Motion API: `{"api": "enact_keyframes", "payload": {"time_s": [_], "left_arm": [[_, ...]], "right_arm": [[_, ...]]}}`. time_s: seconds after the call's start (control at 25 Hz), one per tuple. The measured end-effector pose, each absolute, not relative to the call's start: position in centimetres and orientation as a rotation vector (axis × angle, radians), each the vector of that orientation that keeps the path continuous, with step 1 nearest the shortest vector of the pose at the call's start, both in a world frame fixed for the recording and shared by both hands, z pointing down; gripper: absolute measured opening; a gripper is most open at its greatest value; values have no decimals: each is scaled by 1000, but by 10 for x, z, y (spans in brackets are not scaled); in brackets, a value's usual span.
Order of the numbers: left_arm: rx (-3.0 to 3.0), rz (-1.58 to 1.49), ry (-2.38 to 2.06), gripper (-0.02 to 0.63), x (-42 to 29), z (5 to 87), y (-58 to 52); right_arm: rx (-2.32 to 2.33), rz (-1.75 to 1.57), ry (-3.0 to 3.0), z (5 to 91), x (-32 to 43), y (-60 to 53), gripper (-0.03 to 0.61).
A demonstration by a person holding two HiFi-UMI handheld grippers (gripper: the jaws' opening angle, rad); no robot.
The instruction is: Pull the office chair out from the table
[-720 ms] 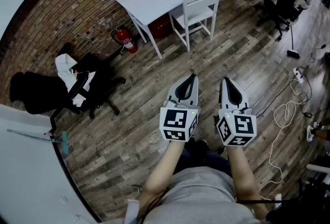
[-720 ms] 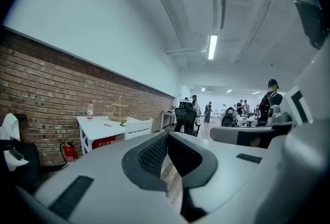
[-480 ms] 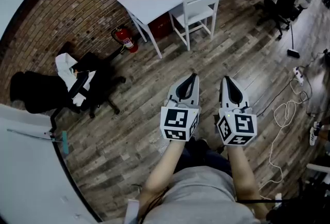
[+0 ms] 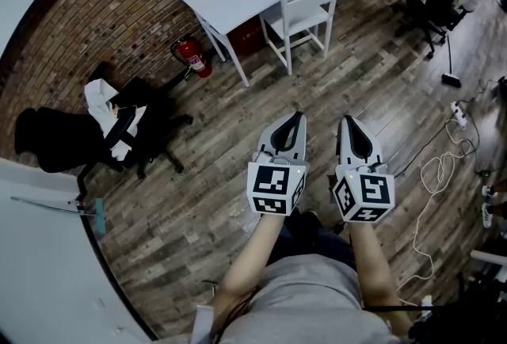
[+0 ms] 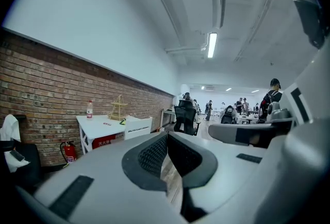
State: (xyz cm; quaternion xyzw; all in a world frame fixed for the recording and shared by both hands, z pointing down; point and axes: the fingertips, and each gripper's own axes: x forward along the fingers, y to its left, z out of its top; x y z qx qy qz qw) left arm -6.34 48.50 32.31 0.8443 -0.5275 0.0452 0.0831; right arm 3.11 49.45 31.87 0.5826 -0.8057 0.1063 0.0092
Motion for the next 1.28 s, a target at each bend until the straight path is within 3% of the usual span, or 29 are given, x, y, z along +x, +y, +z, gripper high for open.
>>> {"api": "enact_keyframes", "payload": {"time_s": [0.8,1.28], "left_arm": [[2461,161,-1627,15,-36,343,468],[2471,176,-1572,15,-22,355,397]], "right_arm": [[1775,393,-2525,340,81,480,15],[1783,444,-2507,351,89,410,15]]}}
